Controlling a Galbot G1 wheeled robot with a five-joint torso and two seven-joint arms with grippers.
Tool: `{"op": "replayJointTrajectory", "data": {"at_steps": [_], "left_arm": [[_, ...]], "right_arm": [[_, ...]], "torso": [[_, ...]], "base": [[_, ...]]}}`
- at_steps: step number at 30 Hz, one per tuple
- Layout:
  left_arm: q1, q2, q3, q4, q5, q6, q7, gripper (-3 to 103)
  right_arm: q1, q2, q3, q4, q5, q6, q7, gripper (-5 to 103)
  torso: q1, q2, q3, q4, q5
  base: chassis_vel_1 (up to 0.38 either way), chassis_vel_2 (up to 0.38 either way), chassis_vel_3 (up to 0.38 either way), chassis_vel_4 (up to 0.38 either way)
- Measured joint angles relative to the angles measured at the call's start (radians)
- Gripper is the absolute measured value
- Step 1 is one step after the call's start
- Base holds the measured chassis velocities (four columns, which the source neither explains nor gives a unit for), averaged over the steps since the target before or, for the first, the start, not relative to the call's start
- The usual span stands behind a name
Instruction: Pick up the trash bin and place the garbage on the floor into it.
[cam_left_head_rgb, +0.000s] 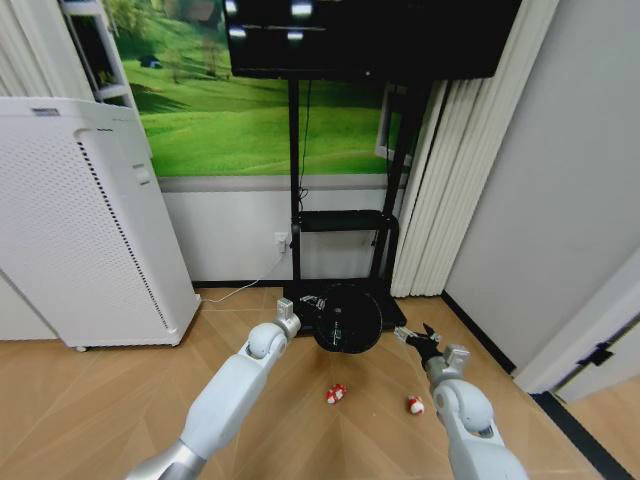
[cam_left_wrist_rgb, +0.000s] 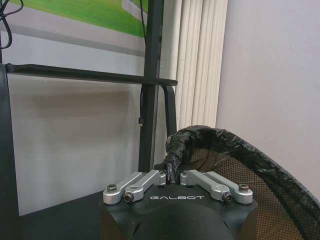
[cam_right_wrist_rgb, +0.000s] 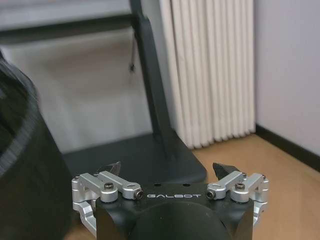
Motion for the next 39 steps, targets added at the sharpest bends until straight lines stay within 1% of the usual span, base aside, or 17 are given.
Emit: {"op": "replayJointTrajectory", "data": {"at_steps": [3,6,9,10,11,13,14,18,19,20,22,23,26,27,28,32,39], "left_arm": [[0.002,0.002,-0.007,-0.005,-0.001,0.001,-0.005,7],[0.002,0.003,-0.007,-0.006,-0.001,0.002,-0.009,7],[0.002,0.0,-0.007,-0.007,-0.002,0.003,-0.009,7],[0.002,0.0,-0.007,-0.007,-0.002,0.003,-0.009,7],[0.002,-0.003,-0.006,-0.007,-0.002,0.003,-0.009,7],[0.001,-0.007,-0.002,-0.006,-0.001,0.004,-0.008,7],[0.001,-0.007,-0.002,-0.006,-0.001,0.004,-0.008,7],[0.003,-0.012,0.003,-0.006,0.0,0.004,-0.009,7],[0.006,-0.012,0.005,-0.008,0.001,0.005,-0.01,7],[0.006,-0.012,0.005,-0.008,0.001,0.005,-0.01,7],[0.012,-0.009,0.005,-0.014,0.0,0.006,-0.012,7],[0.012,-0.009,0.005,-0.014,0.0,0.006,-0.012,7],[0.024,0.002,-0.002,-0.024,-0.001,0.007,-0.012,7],[0.024,0.002,-0.002,-0.024,-0.001,0.007,-0.012,7],[0.027,0.003,-0.004,-0.026,-0.001,0.008,-0.013,7],[0.036,0.001,-0.01,-0.03,0.0,0.009,-0.013,7],[0.045,0.004,-0.022,-0.035,0.0,0.008,-0.01,7]], "right_arm": [[-0.028,-0.002,-0.002,-0.046,-0.005,-0.035,0.014,100],[-0.053,-0.005,-0.011,-0.07,-0.004,-0.052,-0.012,100],[-0.081,-0.007,-0.037,-0.114,0.003,-0.049,-0.107,100],[-0.081,-0.007,-0.037,-0.114,0.003,-0.049,-0.107,100],[-0.085,-0.004,-0.051,-0.142,0.025,-0.045,-0.172,100],[-0.08,0.004,-0.074,-0.182,0.07,-0.05,-0.238,100],[-0.08,0.004,-0.074,-0.182,0.07,-0.05,-0.238,100],[-0.033,0.013,-0.135,-0.289,0.094,-0.023,-0.334,100],[-0.005,0.009,-0.162,-0.337,0.074,0.01,-0.383,100],[-0.005,0.009,-0.162,-0.337,0.074,0.01,-0.383,100],[0.041,-0.014,-0.209,-0.408,0.014,0.053,-0.492,100],[0.041,-0.014,-0.209,-0.408,0.014,0.053,-0.492,100],[0.124,-0.05,-0.261,-0.548,-0.16,0.173,-0.686,100],[0.124,-0.05,-0.261,-0.548,-0.16,0.173,-0.686,100],[0.154,-0.056,-0.27,-0.594,-0.215,0.206,-0.729,100],[0.224,-0.059,-0.309,-0.701,-0.274,0.235,-0.758,100],[0.332,-0.031,-0.368,-0.829,-0.348,0.245,-0.733,100]], "torso": [[0.0,0.0,0.0,0.0008,-0.0001],[0.0,0.0,0.0,0.0012,-0.0001],[0.0,0.0,0.0,0.0004,0.0],[0.0,0.0,0.0,0.0004,0.0],[0.0,0.0,0.0,-0.0002,0.0002],[0.0,0.0,0.0,-0.0004,0.0],[0.0,0.0,0.0,-0.0004,0.0],[0.0,0.0,0.0,0.0,0.0001],[0.0,0.0,0.0,0.0006,0.0001],[0.0,0.0,0.0,0.0006,0.0001],[0.0,0.0,0.0,0.0006,0.0001],[0.0,0.0,0.0,0.0006,0.0001],[0.0,0.0,0.0,0.0001,0.0002],[0.0,0.0,0.0,0.0001,0.0002],[0.0,0.0,0.0,0.0001,0.0001],[0.0,0.0,0.0,0.0001,0.0002],[0.0,0.0,0.0,0.0003,0.0]], "base": [[0.043,0.071,-0.052,-0.059],[0.077,0.065,-0.039,-0.062],[0.037,0.042,-0.005,-0.009],[0.0,0.0,0.0,0.0],[0.0,0.0,0.0,0.0],[0.0,0.0,0.0,0.0],[0.0,0.0,0.0,0.0],[0.0,0.0,0.0,0.0],[0.0,0.0,0.0,0.0],[0.0,0.0,0.0,0.0],[0.0,0.0,0.0,0.0],[0.0,0.0,0.0,0.0],[0.0,0.0,0.0,0.0],[0.0,0.0,0.0,0.0],[0.0,0.0,0.0,0.0],[0.0,0.0,0.0,0.0],[0.0,0.0,0.0,0.0]]}}
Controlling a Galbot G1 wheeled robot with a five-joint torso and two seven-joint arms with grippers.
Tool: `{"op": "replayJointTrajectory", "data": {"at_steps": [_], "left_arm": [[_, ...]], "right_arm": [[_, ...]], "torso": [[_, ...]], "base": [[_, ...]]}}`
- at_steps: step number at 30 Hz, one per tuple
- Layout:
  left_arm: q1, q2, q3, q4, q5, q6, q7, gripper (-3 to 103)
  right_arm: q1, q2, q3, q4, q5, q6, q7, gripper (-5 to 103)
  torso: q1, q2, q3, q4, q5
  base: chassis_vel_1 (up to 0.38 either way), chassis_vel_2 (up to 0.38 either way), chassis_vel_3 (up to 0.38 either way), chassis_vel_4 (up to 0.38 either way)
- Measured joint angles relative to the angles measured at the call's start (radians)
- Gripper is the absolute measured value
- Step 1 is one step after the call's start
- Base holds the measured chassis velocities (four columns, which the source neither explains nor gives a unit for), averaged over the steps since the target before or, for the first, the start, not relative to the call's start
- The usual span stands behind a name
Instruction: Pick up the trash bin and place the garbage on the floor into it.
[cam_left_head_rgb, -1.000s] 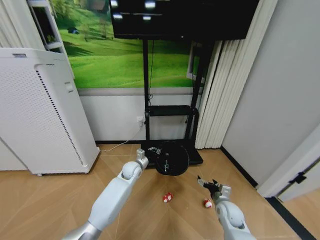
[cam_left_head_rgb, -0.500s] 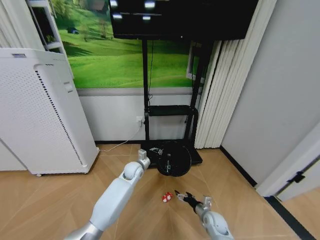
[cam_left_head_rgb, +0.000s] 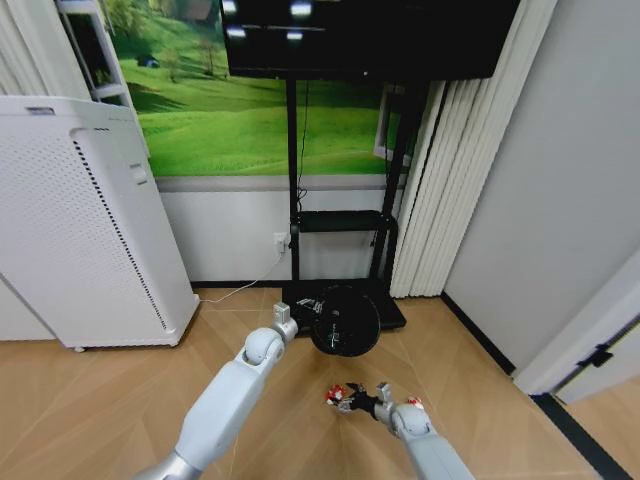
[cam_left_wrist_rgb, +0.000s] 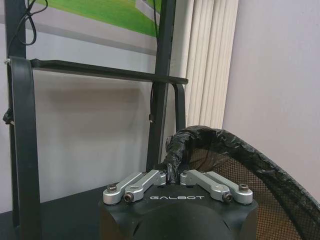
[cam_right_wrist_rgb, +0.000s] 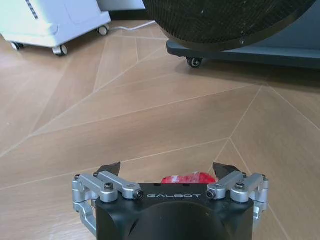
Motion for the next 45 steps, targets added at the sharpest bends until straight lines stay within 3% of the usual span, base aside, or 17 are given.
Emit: {"op": "replayJointTrajectory", "data": {"at_steps": [8,15,21,23,24,26,27,29,40,45], "left_arm": [[0.018,0.003,-0.031,-0.011,0.0,-0.001,0.012,7],[0.033,0.007,-0.049,-0.018,0.003,-0.003,0.024,7],[0.046,0.003,-0.055,-0.022,0.008,-0.006,0.026,7],[0.052,-0.002,-0.057,-0.023,0.012,-0.007,0.026,7],[0.052,-0.002,-0.057,-0.023,0.012,-0.007,0.026,7],[0.058,-0.007,-0.058,-0.024,0.019,-0.009,0.026,7],[0.058,-0.007,-0.058,-0.024,0.019,-0.009,0.026,7],[0.065,-0.009,-0.058,-0.026,0.023,-0.01,0.027,7],[0.077,-0.005,-0.059,-0.036,0.038,-0.015,0.028,7],[0.084,-0.002,-0.065,-0.04,0.041,-0.016,0.029,7]], "right_arm": [[0.074,0.024,-0.033,-0.113,-0.056,0.0,0.046,100],[0.092,0.032,-0.052,-0.158,-0.089,-0.027,0.138,100],[0.06,0.032,-0.076,-0.102,0.013,-0.135,0.277,100],[0.021,0.033,-0.11,-0.003,0.217,-0.296,0.434,100],[0.021,0.033,-0.11,-0.003,0.217,-0.296,0.434,100],[0.003,0.041,-0.13,0.042,0.371,-0.356,0.545,100],[0.003,0.041,-0.13,0.042,0.371,-0.356,0.545,100],[0.0,0.056,-0.142,0.045,0.443,-0.352,0.634,100],[0.052,0.117,-0.132,-0.016,0.541,-0.333,0.888,100],[0.069,0.146,-0.13,-0.023,0.601,-0.383,1.016,100]], "torso": [[0.0,0.0,0.0,0.0,0.0],[0.0,0.0,0.0,0.0,0.0001],[0.0,0.0,0.0,-0.0001,0.0],[0.0,0.0,0.0,-0.0001,0.0001],[0.0,0.0,0.0,-0.0001,0.0001],[0.0,0.0,0.0,-0.0002,0.0001],[0.0,0.0,0.0,-0.0002,0.0001],[0.0,0.0,0.0,-0.0001,0.0],[0.0,0.0,0.0,0.0,0.0],[0.0,0.0,0.0,0.0,0.0001]], "base": [[0.0,0.0,0.0,0.0],[0.0,0.0,0.0,0.0],[0.0,0.0,0.0,0.0],[0.0,0.0,0.0,0.0],[0.0,0.0,0.0,0.0],[0.0,0.0,0.0,0.0],[0.0,0.0,0.0,0.0],[0.0,0.0,0.0,0.0],[0.0,0.0,0.0,0.0],[0.0,0.0,0.0,0.0]]}}
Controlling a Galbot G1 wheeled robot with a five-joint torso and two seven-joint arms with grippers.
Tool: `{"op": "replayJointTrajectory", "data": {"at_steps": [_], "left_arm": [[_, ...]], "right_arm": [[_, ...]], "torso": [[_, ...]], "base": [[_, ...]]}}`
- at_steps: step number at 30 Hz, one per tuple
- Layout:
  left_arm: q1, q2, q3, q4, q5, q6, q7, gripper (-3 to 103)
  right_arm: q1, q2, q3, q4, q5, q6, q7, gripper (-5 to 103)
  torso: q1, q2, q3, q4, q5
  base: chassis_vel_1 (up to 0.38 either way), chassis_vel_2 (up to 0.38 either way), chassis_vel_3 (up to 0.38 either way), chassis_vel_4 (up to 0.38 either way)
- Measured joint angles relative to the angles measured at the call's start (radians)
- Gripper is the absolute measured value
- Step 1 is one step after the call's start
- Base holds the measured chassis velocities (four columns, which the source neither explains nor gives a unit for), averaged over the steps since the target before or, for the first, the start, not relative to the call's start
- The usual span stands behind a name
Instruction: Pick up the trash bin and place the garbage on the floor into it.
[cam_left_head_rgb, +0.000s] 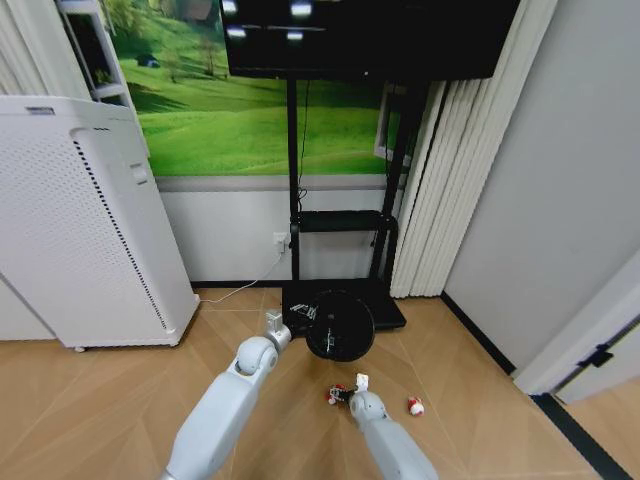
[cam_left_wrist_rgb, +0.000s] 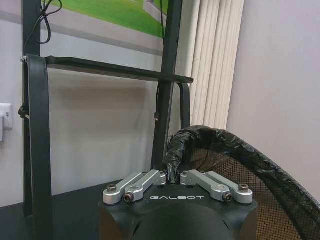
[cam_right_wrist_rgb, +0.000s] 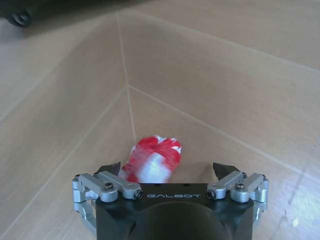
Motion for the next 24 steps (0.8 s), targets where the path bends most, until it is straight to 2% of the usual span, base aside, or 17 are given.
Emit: {"op": "replayJointTrajectory", "data": {"at_steps": [6,8,9,12,13,16,18,19,21,22,24], "left_arm": [[-0.002,0.006,-0.007,0.0,-0.002,0.0,0.004,7],[-0.003,0.009,-0.012,-0.001,-0.004,-0.001,0.007,7],[-0.003,0.009,-0.012,-0.001,-0.004,-0.001,0.007,7],[0.0,0.011,-0.018,-0.002,-0.004,-0.002,0.013,7],[0.0,0.011,-0.018,-0.002,-0.004,-0.002,0.013,7],[0.001,0.013,-0.019,-0.002,-0.005,-0.002,0.017,7],[0.0,0.013,-0.019,-0.002,-0.005,-0.002,0.019,7],[-0.003,0.014,-0.02,-0.002,-0.006,-0.002,0.02,7],[-0.007,0.014,-0.021,-0.001,-0.007,-0.003,0.02,7],[-0.01,0.014,-0.022,0.001,-0.007,-0.005,0.02,7],[-0.011,0.014,-0.025,0.001,-0.008,-0.005,0.021,7]], "right_arm": [[0.014,0.029,0.002,-0.018,0.026,-0.003,0.059,101],[0.019,0.035,0.006,-0.025,0.014,0.004,0.063,92],[0.019,0.035,0.006,-0.025,0.014,0.004,0.063,92],[0.015,0.034,0.008,-0.019,0.005,0.004,0.063,77],[0.015,0.034,0.008,-0.019,0.005,0.004,0.063,77],[0.006,0.027,0.003,-0.009,-0.002,0.002,0.062,60],[0.003,0.026,0.001,-0.007,-0.005,0.001,0.062,60],[-0.001,0.025,0.0,-0.004,-0.008,0.001,0.06,51],[-0.004,0.025,-0.002,-0.002,-0.01,0.001,0.058,51],[-0.008,0.025,-0.003,0.003,-0.016,0.001,0.055,45],[-0.014,0.023,-0.001,0.01,-0.022,0.002,0.052,44]], "torso": [[0.0,0.0,0.0,0.0001,0.0001],[0.0,0.0,0.0,0.0,-0.0001],[0.0,0.0,0.0,0.0,-0.0001],[0.0,0.0,0.0,-0.0002,-0.0001],[0.0,0.0,0.0,-0.0002,-0.0001],[0.0,0.0,0.0,-0.0002,-0.0003],[0.0,0.0,0.0,-0.0003,-0.0006],[0.0,0.0,0.0,-0.0003,-0.0005],[0.0,0.0,0.0,-0.0003,-0.0002],[0.0,0.0,0.0,-0.0001,-0.0001],[0.0,0.0,0.0,0.0001,0.0003]], "base": [[0.0,0.0,0.0,0.0],[0.0,0.0,0.0,0.0],[0.0,0.0,0.0,0.0],[0.0,0.0,0.0,0.0],[0.0,0.0,0.0,0.0],[0.0,0.0,0.0,0.0],[0.0,0.0,0.0,0.0],[0.0,0.0,0.0,0.0],[0.0,0.0,0.0,0.0],[0.0,0.0,0.0,0.0],[0.0,0.0,0.0,0.0]]}}
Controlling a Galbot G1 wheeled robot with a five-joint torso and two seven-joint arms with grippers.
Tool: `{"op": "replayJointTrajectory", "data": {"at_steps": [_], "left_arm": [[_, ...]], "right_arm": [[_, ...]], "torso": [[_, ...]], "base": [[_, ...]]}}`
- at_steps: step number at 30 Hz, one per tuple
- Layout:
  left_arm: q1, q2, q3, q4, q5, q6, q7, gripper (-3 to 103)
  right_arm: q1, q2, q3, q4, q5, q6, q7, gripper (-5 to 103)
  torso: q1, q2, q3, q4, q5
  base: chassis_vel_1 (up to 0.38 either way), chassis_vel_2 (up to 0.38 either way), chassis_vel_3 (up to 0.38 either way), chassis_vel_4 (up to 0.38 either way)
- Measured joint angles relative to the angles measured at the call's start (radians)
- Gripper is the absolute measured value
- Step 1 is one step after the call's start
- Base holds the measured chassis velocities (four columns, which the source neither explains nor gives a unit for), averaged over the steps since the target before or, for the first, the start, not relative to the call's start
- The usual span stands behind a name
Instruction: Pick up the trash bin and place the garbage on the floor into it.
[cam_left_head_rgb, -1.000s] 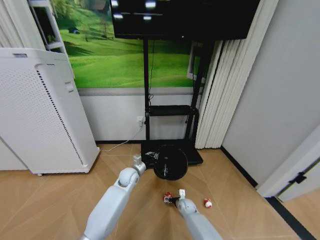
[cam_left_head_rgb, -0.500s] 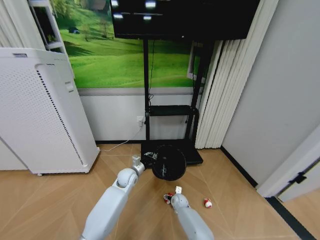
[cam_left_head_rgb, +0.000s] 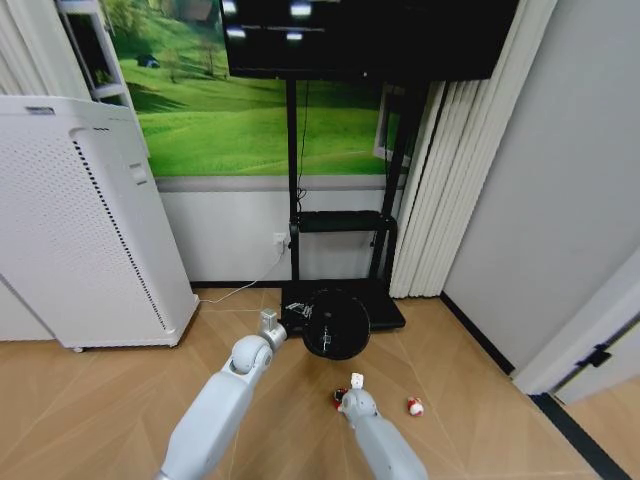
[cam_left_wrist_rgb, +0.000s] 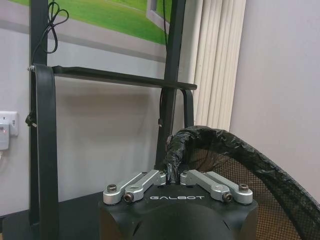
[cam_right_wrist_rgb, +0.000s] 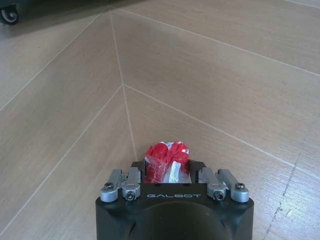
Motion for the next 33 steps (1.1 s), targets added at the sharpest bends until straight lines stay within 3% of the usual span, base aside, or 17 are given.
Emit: {"op": "replayJointTrajectory", "data": {"at_steps": [6,13,17,24,27,29,33], "left_arm": [[0.012,-0.002,-0.023,0.001,0.0,-0.002,-0.001,7],[0.037,-0.016,-0.176,0.046,0.011,-0.003,-0.018,7],[0.039,-0.014,-0.212,0.083,-0.002,0.0,-0.043,7],[0.038,-0.026,-0.198,0.141,0.001,-0.003,-0.049,7],[0.023,-0.058,-0.169,0.171,0.022,-0.008,-0.048,7],[0.004,-0.102,-0.141,0.196,0.035,-0.01,-0.047,7],[-0.014,-0.147,-0.101,0.222,0.056,-0.014,-0.048,7]], "right_arm": [[-0.042,-0.039,0.064,0.116,0.001,-0.002,-0.004,44],[-0.134,-0.13,0.23,0.456,0.057,0.01,-0.035,44],[-0.138,-0.148,0.282,0.57,0.091,0.021,-0.032,44],[-0.131,-0.169,0.31,0.835,0.207,0.003,-0.014,44],[-0.148,-0.18,0.29,0.964,0.265,-0.003,-0.01,44],[-0.157,-0.185,0.255,1.087,0.365,-0.035,0.021,44],[-0.162,-0.192,0.206,1.159,0.43,-0.061,0.047,44]], "torso": [[0.0,0.0,0.0,-0.0003,0.0001],[0.0,0.0,0.0,-0.0001,-0.0002],[0.0,0.0,0.0,-0.0001,0.0],[0.0,0.0,0.0,0.0002,-0.0003],[0.0,0.0,0.0,-0.0005,0.0001],[0.0,0.0,0.0,-0.0004,-0.0003],[0.0,0.0,0.0,-0.0004,-0.0005]], "base": [[0.0,0.0,0.0,0.0],[0.0,0.0,0.0,0.0],[0.0,0.0,0.0,0.0],[0.0,0.0,0.0,0.0],[0.0,0.0,0.0,0.0],[0.0,0.0,0.0,0.0],[0.0,0.0,0.0,0.0]]}}
